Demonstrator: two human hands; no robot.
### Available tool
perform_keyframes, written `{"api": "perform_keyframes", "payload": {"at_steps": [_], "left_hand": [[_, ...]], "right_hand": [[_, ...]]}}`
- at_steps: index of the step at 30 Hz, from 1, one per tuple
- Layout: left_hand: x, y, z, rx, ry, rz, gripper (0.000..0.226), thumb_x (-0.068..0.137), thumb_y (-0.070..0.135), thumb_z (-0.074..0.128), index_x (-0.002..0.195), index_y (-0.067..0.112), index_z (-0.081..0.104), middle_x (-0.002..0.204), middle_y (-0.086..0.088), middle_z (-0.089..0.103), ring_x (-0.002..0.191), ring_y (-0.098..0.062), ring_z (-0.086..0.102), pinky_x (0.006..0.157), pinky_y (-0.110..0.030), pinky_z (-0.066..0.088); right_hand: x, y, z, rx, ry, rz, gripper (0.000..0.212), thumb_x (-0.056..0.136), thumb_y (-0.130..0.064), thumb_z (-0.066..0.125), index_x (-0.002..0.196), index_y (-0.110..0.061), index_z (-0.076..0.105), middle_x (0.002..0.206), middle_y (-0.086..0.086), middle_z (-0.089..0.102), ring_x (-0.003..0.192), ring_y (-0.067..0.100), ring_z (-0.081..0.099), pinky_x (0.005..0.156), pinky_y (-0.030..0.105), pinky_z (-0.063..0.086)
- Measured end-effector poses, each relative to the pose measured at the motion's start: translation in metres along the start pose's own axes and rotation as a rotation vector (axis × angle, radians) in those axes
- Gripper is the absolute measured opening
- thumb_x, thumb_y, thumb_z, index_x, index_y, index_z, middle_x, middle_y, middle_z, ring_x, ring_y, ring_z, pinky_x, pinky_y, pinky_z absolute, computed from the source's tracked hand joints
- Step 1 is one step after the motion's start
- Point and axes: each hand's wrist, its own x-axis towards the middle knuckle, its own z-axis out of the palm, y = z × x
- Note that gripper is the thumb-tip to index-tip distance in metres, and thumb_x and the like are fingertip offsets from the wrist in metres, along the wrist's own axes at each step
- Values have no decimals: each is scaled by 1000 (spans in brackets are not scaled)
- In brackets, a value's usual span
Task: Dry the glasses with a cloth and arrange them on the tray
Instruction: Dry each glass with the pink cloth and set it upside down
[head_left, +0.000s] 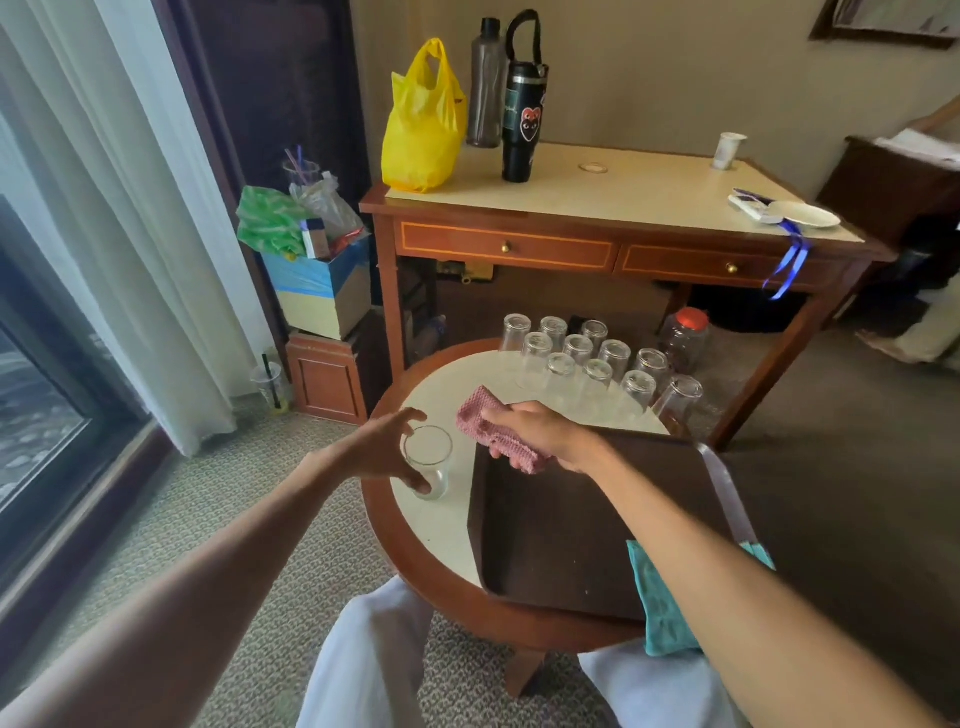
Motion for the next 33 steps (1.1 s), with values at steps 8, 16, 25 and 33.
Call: {"api": "perform_keyframes", "payload": {"at_steps": [8,16,25,33], "left_hand": [[9,-22,15,-94,120,55,73,64,34,98,128,21,64,129,1,67,117,-19,63,99,-34,53],[12,-5,10,-240,179,108,64,64,25,98,115,27,59,119,4,73,112,-15,69,99,-45,57],[-2,85,-45,-45,190,386,68,70,25,94,129,28,59,126,12,66,116,-9,63,82,-15,50],[-13,148,-63,-160,159,487,72,65,39,95,130,31,65,125,15,65,112,5,61,91,-13,52]], "right_hand": [[24,4,17,-57,40,-60,36,105,-39,47,111,-8,64,73,7,63,49,11,54,44,20,43],[21,1,6,-72,54,-60,40,104,-38,51,119,-2,61,73,6,66,59,17,59,43,22,43],[-21,-21,-37,-32,-17,-62,39,99,-37,61,117,-2,60,90,18,76,67,30,65,42,26,45],[-61,-28,-68,-4,189,-166,15,102,-6,53,106,1,66,89,23,73,53,15,65,50,26,54]]}}
